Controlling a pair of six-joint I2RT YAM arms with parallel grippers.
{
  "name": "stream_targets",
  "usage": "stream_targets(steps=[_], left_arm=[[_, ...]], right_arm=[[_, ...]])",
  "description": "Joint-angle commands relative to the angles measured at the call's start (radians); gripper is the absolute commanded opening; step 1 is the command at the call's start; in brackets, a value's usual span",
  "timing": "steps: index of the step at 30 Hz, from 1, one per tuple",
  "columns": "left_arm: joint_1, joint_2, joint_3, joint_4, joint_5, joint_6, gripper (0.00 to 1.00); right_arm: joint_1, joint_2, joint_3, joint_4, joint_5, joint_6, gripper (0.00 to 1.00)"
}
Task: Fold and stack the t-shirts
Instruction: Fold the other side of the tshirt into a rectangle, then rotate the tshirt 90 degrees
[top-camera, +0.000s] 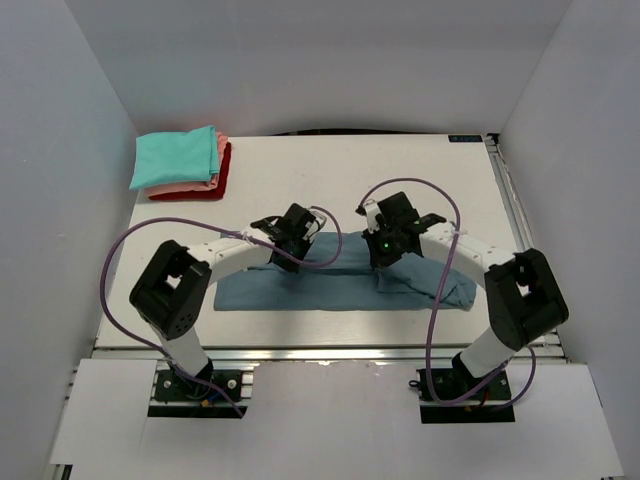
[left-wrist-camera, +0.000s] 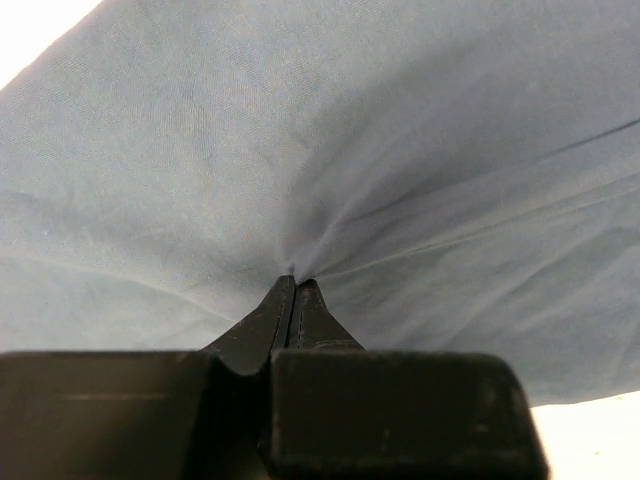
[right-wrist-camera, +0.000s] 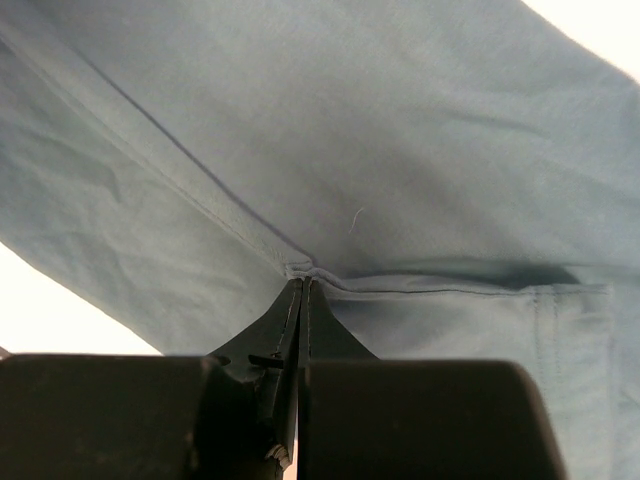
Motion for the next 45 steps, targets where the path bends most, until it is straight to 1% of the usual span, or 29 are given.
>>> stream_targets(steps=[1, 3, 4, 5, 6, 7, 9, 10, 11, 13, 15, 17, 18, 19, 20, 21, 23, 24, 25, 26, 28, 31, 32, 33, 36, 37, 41, 43, 45], left_arm=[[-0.003, -0.03, -0.011, 0.005, 0.0, -0.006, 0.0], [-0.003, -0.03, -0.007, -0.001, -0.019, -0.008, 0.0], [-0.003, -0.028, 0.005, -0.007, -0.026, -0.008, 0.15], [-0.003, -0.03, 0.013, -0.009, -0.034, -0.008, 0.23], [-0.003, -0.033, 0.024, -0.02, -0.04, -0.009, 0.3], [-0.003, -0.036, 0.047, -0.026, -0.043, -0.009, 0.41], [-0.003, -0.051, 0.073, -0.041, -0.055, -0.012, 0.5], [-0.003, -0.056, 0.103, -0.047, -0.063, -0.015, 0.57], [-0.003, -0.065, 0.123, -0.063, -0.078, -0.015, 0.6], [-0.003, -0.073, 0.163, -0.084, -0.106, -0.018, 0.62], [-0.003, -0.083, 0.225, -0.13, -0.167, -0.023, 0.63], [-0.001, -0.099, 0.258, -0.17, -0.198, -0.028, 0.62], [0.0, -0.106, 0.26, -0.176, -0.233, -0.034, 0.61], [0.008, -0.114, 0.254, -0.181, -0.246, -0.044, 0.6], [0.016, -0.123, 0.242, -0.17, -0.246, -0.055, 0.59], [0.026, -0.134, 0.19, -0.158, -0.237, -0.087, 0.59], [0.083, -0.178, 0.126, -0.108, -0.214, -0.142, 0.59], [0.112, -0.195, 0.052, -0.091, -0.195, -0.206, 0.59], [0.17, -0.233, 0.017, -0.075, -0.148, -0.233, 0.59], [0.197, -0.257, -0.023, -0.023, -0.122, -0.254, 0.59], [0.246, -0.295, -0.104, 0.009, -0.102, -0.307, 0.59], [0.263, -0.286, -0.131, 0.032, -0.126, -0.33, 0.59], [0.266, -0.257, -0.131, 0.04, -0.106, -0.328, 0.59], [0.27, -0.24, -0.129, 0.039, -0.111, -0.331, 0.58], [0.275, -0.194, -0.149, 0.072, -0.091, -0.336, 0.55], [0.275, -0.189, -0.155, 0.08, -0.089, -0.341, 0.54], [0.277, -0.182, -0.214, 0.103, -0.08, -0.362, 0.52], [0.28, -0.174, -0.235, 0.106, -0.079, -0.371, 0.52], [0.281, -0.162, -0.264, 0.106, -0.074, -0.385, 0.51]], right_arm=[[0.005, 0.008, -0.031, -0.022, -0.02, 0.006, 0.0], [0.006, 0.012, -0.031, -0.019, -0.019, 0.012, 0.0], [0.005, 0.009, -0.03, -0.018, -0.02, 0.01, 0.02], [0.006, 0.005, -0.025, -0.018, -0.017, 0.012, 0.17], [0.006, 0.002, -0.01, -0.015, -0.017, 0.013, 0.22], [0.008, -0.001, 0.001, -0.015, -0.017, 0.013, 0.31], [0.008, -0.012, 0.051, -0.027, -0.016, 0.013, 0.41], [0.008, -0.018, 0.068, -0.036, -0.008, 0.013, 0.54], [0.008, -0.029, 0.087, -0.039, 0.003, 0.016, 0.6], [0.008, -0.038, 0.149, -0.059, 0.03, 0.016, 0.69], [0.008, -0.057, 0.199, -0.081, 0.058, 0.019, 0.73], [0.008, -0.073, 0.257, -0.105, 0.128, 0.047, 0.76], [0.008, -0.078, 0.272, -0.119, 0.179, 0.071, 0.78], [0.006, -0.08, 0.282, -0.133, 0.267, 0.096, 0.8], [0.005, -0.086, 0.294, -0.172, 0.32, 0.125, 0.83], [0.005, -0.095, 0.279, -0.174, 0.358, 0.145, 0.85], [-0.003, -0.115, 0.227, -0.185, 0.466, 0.212, 0.76], [-0.009, -0.123, 0.204, -0.189, 0.486, 0.234, 0.72], [-0.026, -0.141, 0.182, -0.191, 0.494, 0.277, 0.6], [-0.034, -0.152, 0.161, -0.191, 0.501, 0.305, 0.47], [-0.055, -0.191, 0.078, -0.147, 0.48, 0.354, 0.29], [-0.089, -0.247, -0.026, -0.078, 0.445, 0.384, 0.13], [-0.103, -0.256, -0.046, -0.067, 0.434, 0.404, 0.12], [-0.136, -0.264, -0.083, -0.052, 0.385, 0.406, 0.1], [-0.202, -0.281, -0.14, -0.021, 0.321, 0.426, 0.1], [-0.215, -0.285, -0.154, -0.006, 0.314, 0.429, 0.12], [-0.275, -0.271, -0.226, 0.039, 0.279, 0.446, 0.12], [-0.294, -0.236, -0.26, 0.066, 0.239, 0.457, 0.19], [-0.301, -0.206, -0.287, 0.106, 0.224, 0.466, 0.24]])
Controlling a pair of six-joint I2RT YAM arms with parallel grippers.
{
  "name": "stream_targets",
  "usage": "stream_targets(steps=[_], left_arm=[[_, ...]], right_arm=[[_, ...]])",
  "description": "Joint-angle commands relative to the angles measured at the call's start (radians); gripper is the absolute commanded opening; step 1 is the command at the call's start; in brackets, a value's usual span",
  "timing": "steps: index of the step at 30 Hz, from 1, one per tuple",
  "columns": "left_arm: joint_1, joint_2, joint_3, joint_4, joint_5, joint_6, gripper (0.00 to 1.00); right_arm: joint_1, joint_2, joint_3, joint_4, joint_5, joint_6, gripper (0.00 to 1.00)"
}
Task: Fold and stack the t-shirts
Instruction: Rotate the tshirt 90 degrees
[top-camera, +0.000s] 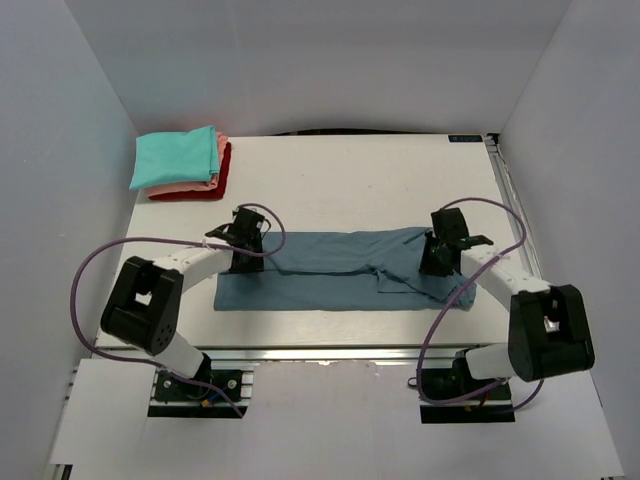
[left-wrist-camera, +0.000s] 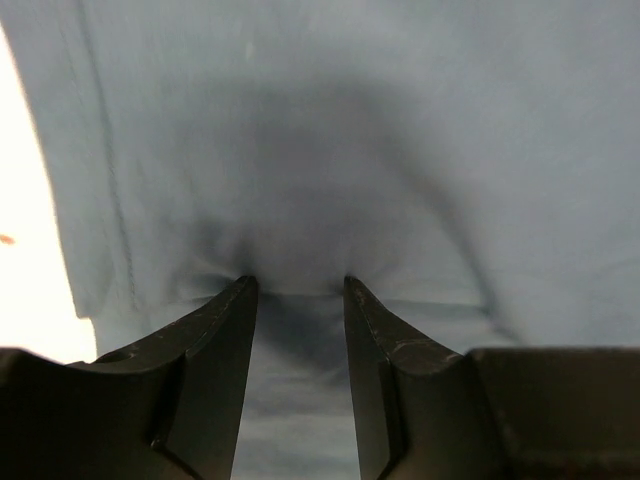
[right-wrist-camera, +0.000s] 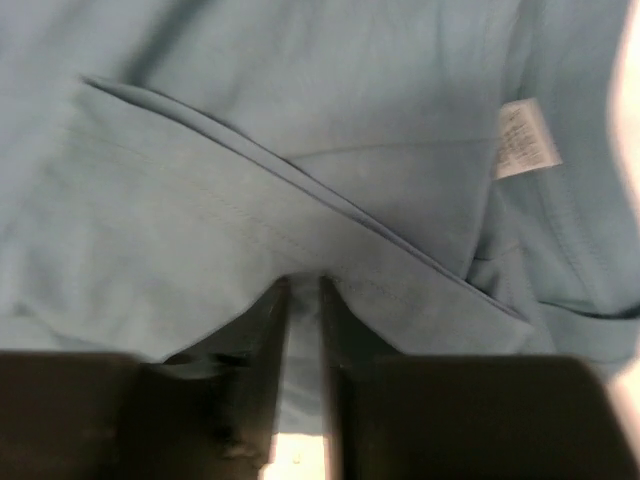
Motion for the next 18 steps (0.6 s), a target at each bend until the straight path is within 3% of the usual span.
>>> stream_targets(steps=[1, 10, 18], left_arm=[[0.006, 0.009, -0.039, 0.017, 0.02, -0.041, 0.51], [0.009, -0.025, -0.214, 0.086, 0.136, -0.208, 0.48], [0.0, -0.177, -0.357, 0.103, 0.221, -0.358, 0.43]], right_arm=[[-0.016, 0.079, -0.047, 0.105, -0.067, 0.035, 0.29], [-0.033, 0.41, 0.108, 0.186, -0.125, 0.02, 0.32], [-0.035, 0.733, 0.574, 0.063, -0.182, -0.042, 0.32]])
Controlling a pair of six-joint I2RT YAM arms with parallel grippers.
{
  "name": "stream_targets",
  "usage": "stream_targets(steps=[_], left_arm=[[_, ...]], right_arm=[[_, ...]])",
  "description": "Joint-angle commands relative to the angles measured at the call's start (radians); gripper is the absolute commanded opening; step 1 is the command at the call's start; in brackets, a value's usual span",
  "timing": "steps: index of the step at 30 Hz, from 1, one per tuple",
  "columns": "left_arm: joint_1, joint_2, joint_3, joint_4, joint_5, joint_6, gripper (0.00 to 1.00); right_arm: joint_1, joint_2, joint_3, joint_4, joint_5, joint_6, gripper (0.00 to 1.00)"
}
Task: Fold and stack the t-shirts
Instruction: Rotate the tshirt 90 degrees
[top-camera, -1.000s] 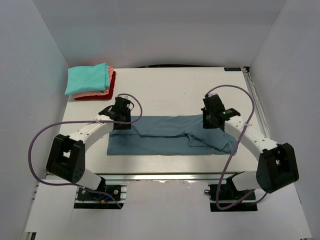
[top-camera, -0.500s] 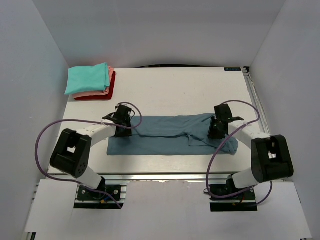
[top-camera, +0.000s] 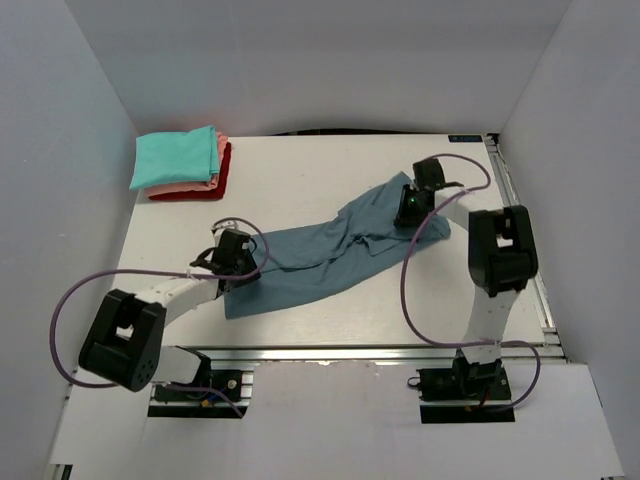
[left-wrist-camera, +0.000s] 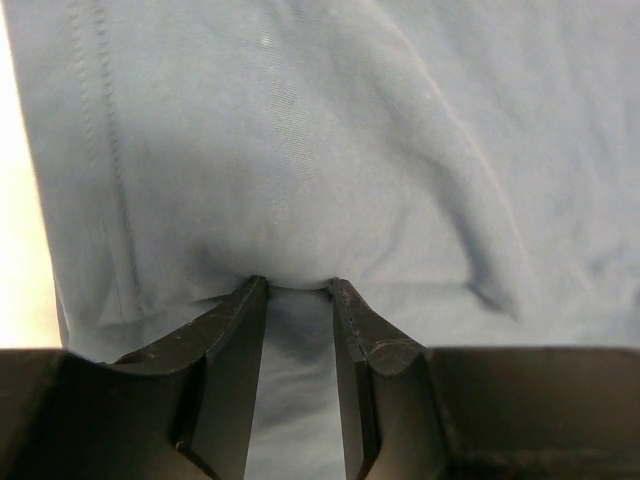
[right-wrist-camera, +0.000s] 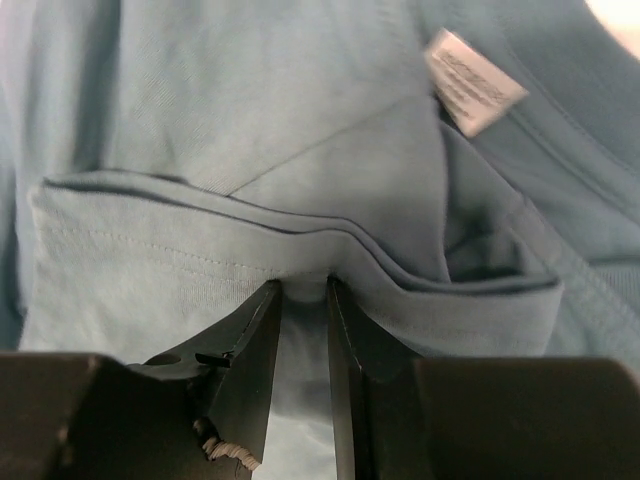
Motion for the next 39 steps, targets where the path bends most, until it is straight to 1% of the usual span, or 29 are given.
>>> stream_targets(steps=[1, 3, 4, 6, 7, 8, 9, 10, 11, 13, 14, 16, 17, 20, 23, 25, 26, 27, 28, 30, 31, 32, 34, 37, 38, 39], left_arm=[[-0.027, -0.009, -0.087, -0.167, 0.164, -0.12, 0.43], [-0.056, -0.054, -0.087, -0.205, 0.14, -0.162, 0.43], [-0.072, -0.069, -0.088, -0.23, 0.135, -0.18, 0.43], [-0.13, -0.108, -0.09, -0.24, 0.131, -0.245, 0.43], [-0.155, -0.112, -0.088, -0.242, 0.131, -0.293, 0.43], [-0.205, -0.112, -0.085, -0.245, 0.129, -0.318, 0.43], [-0.233, -0.099, -0.081, -0.242, 0.123, -0.34, 0.43], [-0.262, -0.086, -0.076, -0.239, 0.122, -0.381, 0.43], [-0.32, -0.069, -0.062, -0.237, 0.117, -0.403, 0.42], [-0.383, -0.017, -0.044, -0.231, 0.099, -0.468, 0.42], [-0.446, 0.0, -0.023, -0.221, 0.094, -0.493, 0.42], [-0.506, 0.049, 0.002, -0.19, 0.082, -0.56, 0.42], [-0.562, 0.066, 0.016, -0.178, 0.074, -0.582, 0.42], [-0.641, 0.148, 0.077, -0.058, 0.083, -0.647, 0.42], [-0.699, 0.245, 0.14, -0.055, 0.074, -0.683, 0.39], [-0.728, 0.273, 0.198, -0.076, 0.04, -0.688, 0.36], [-0.732, 0.282, 0.214, -0.098, 0.025, -0.688, 0.35], [-0.733, 0.279, 0.231, -0.104, 0.013, -0.684, 0.35], [-0.732, 0.264, 0.237, -0.115, -0.013, -0.682, 0.36], [-0.733, 0.241, 0.264, -0.153, -0.05, -0.679, 0.37], [-0.733, 0.228, 0.277, -0.17, -0.065, -0.676, 0.42], [-0.732, 0.204, 0.29, -0.212, -0.101, -0.671, 0.45], [-0.733, 0.182, 0.353, -0.268, -0.144, -0.645, 0.51], [-0.732, 0.143, 0.437, -0.381, -0.245, -0.595, 0.54], [-0.733, 0.136, 0.499, -0.432, -0.289, -0.582, 0.55], [-0.732, 0.124, 0.528, -0.457, -0.311, -0.561, 0.56]], right_arm=[[0.002, 0.191, 0.14, -0.064, -0.019, -0.038, 0.32], [0.002, 0.26, 0.22, -0.087, -0.037, -0.043, 0.32], [0.003, 0.287, 0.301, -0.114, -0.048, -0.046, 0.32], [0.005, 0.357, 0.381, -0.131, -0.088, -0.06, 0.32], [0.008, 0.383, 0.471, -0.148, -0.105, -0.065, 0.33], [0.014, 0.406, 0.514, -0.18, -0.125, -0.071, 0.33], [0.019, 0.447, 0.551, -0.191, -0.13, -0.081, 0.33], [0.023, 0.468, 0.625, -0.203, -0.136, -0.088, 0.33], [0.035, 0.483, 0.659, -0.219, -0.149, -0.095, 0.33], [0.046, 0.538, 0.728, -0.236, -0.169, -0.114, 0.33], [0.058, 0.575, 0.792, -0.251, -0.197, -0.121, 0.33], [0.077, 0.613, 0.899, -0.279, -0.228, -0.147, 0.33], [0.083, 0.648, 0.932, -0.289, -0.235, -0.153, 0.33], [0.107, 0.687, 0.999, -0.317, -0.277, -0.178, 0.34], [0.126, 0.713, 1.044, -0.328, -0.303, -0.206, 0.36], [0.129, 0.716, 1.047, -0.323, -0.301, -0.209, 0.37], [0.129, 0.715, 1.05, -0.313, -0.298, -0.212, 0.4], [0.127, 0.713, 1.058, -0.299, -0.292, -0.213, 0.41], [0.127, 0.71, 1.072, -0.291, -0.285, -0.219, 0.46], [0.126, 0.703, 1.119, -0.28, -0.278, -0.227, 0.5], [0.124, 0.686, 1.131, -0.268, -0.269, -0.23, 0.52], [0.123, 0.672, 1.142, -0.263, -0.265, -0.236, 0.57], [0.118, 0.631, 1.138, -0.243, -0.243, -0.238, 0.61], [0.106, 0.494, 1.116, -0.2, -0.226, -0.235, 0.65], [0.103, 0.464, 1.116, -0.196, -0.22, -0.235, 0.68], [0.094, 0.401, 1.115, -0.197, -0.2, -0.239, 0.69]])
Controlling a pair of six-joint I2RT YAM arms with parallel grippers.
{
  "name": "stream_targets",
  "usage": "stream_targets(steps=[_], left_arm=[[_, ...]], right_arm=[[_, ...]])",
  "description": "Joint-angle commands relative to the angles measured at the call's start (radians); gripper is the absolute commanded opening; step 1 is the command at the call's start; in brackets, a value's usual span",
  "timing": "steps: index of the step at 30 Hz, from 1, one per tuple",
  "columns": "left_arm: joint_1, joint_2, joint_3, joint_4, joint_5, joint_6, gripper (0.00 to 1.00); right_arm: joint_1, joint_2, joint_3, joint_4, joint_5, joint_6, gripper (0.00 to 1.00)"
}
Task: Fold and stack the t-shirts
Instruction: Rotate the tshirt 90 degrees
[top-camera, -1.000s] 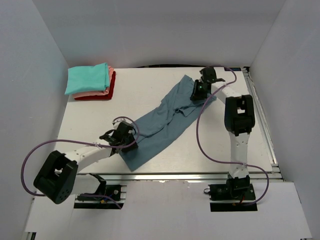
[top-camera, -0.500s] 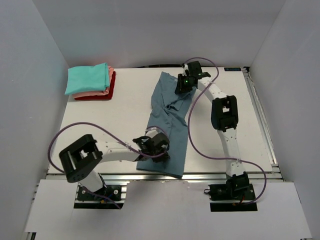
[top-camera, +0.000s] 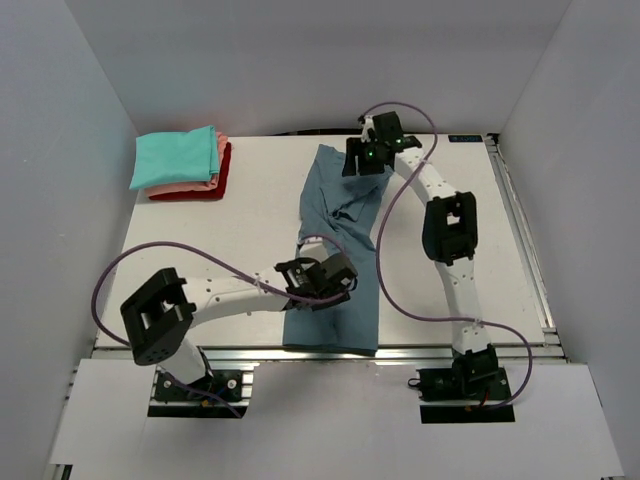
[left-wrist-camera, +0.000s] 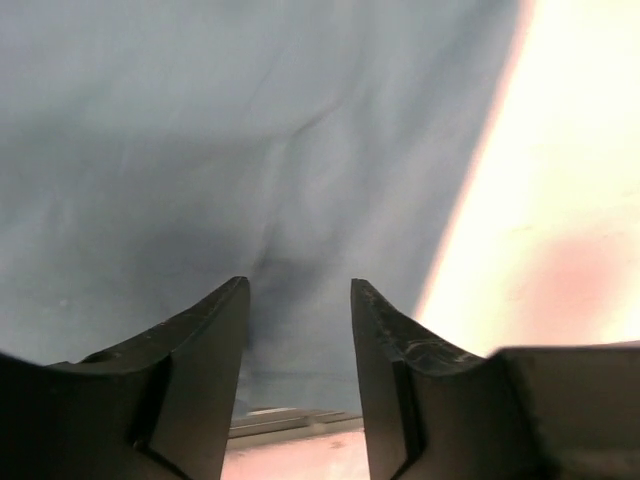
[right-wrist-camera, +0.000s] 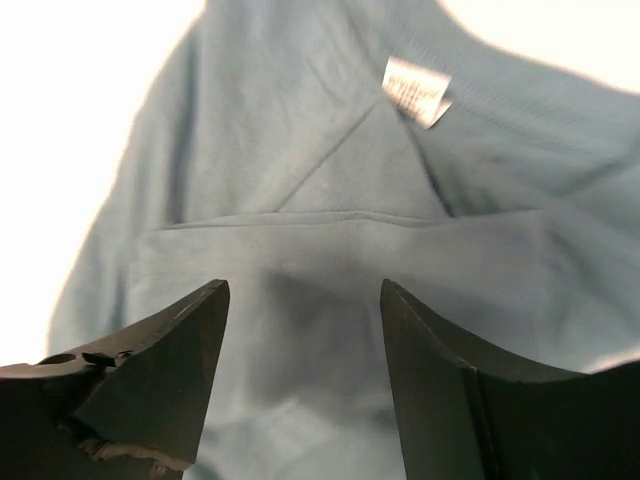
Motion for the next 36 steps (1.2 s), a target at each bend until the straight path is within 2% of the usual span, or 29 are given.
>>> stream_targets(steps=[1, 3, 5, 7, 8, 9, 10, 11, 12, 13, 14, 15, 17, 18, 20, 22, 26, 28, 31, 36], left_arm=[[-0.001, -0.096, 0.144, -0.158, -0.175, 0.069, 0.58], [0.002, -0.109, 0.228, -0.19, -0.231, 0.101, 0.59], [0.056, -0.127, 0.288, -0.198, -0.239, 0.15, 0.59], [0.175, -0.149, 0.308, -0.178, -0.191, 0.235, 0.59], [0.229, -0.15, 0.31, -0.116, -0.152, 0.281, 0.59], [0.346, -0.149, 0.311, -0.08, -0.047, 0.359, 0.59], [0.399, -0.117, 0.322, -0.051, 0.008, 0.397, 0.59], [0.451, -0.085, 0.343, -0.02, 0.058, 0.431, 0.58], [0.519, -0.046, 0.414, -0.011, 0.131, 0.506, 0.58], [0.544, 0.057, 0.467, -0.025, 0.155, 0.54, 0.58], [0.562, 0.116, 0.529, -0.034, 0.181, 0.574, 0.58], [0.587, 0.176, 0.655, -0.043, 0.245, 0.636, 0.58], [0.601, 0.362, 0.783, -0.078, 0.3, 0.68, 0.58], [0.608, 0.423, 0.91, -0.094, 0.328, 0.713, 0.58], [0.613, 0.567, 1.017, -0.121, 0.357, 0.729, 0.58], [0.627, 0.629, 1.089, -0.071, 0.456, 0.735, 0.56], [0.659, 0.8, 1.187, -0.042, 0.575, 0.712, 0.54], [0.662, 0.839, 1.216, -0.019, 0.596, 0.711, 0.53], [0.667, 0.884, 1.207, 0.053, 0.632, 0.688, 0.52], [0.674, 0.896, 1.138, 0.167, 0.636, 0.645, 0.44]], right_arm=[[-0.031, -0.253, 0.014, 0.046, 0.053, -0.018, 0.7], [-0.048, -0.33, -0.025, 0.038, 0.063, -0.018, 0.72], [-0.077, -0.461, -0.137, 0.025, 0.107, -0.013, 0.73], [-0.106, -0.61, -0.264, 0.015, 0.144, -0.003, 0.72], [-0.116, -0.664, -0.409, 0.015, 0.143, -0.002, 0.72], [-0.125, -0.762, -0.488, 0.023, 0.156, -0.001, 0.7], [-0.127, -0.811, -0.565, 0.031, 0.162, 0.007, 0.69], [-0.125, -0.865, -0.72, 0.044, 0.161, 0.011, 0.69], [-0.125, -0.961, -0.793, 0.079, 0.137, 0.023, 0.69], [-0.127, -1.003, -0.858, 0.09, 0.13, 0.048, 0.67], [-0.125, -1.043, -0.971, 0.1, 0.112, 0.059, 0.63], [-0.123, -1.113, -1.022, 0.115, 0.06, 0.066, 0.57], [-0.111, -1.175, -1.119, 0.136, 0.025, 0.076, 0.53], [-0.09, -1.224, -1.195, 0.149, 0.0, 0.071, 0.48], [-0.067, -1.262, -1.249, 0.143, 0.014, 0.07, 0.29], [-0.036, -1.307, -1.321, 0.14, -0.005, 0.071, 0.01], [0.005, -1.378, -1.42, 0.147, -0.027, 0.093, 0.0], [0.022, -1.388, -1.452, 0.152, -0.051, 0.096, 0.0], [0.071, -1.39, -1.478, 0.156, -0.04, 0.106, 0.0], [0.136, -1.375, -1.53, 0.212, -0.037, 0.132, 0.0]])
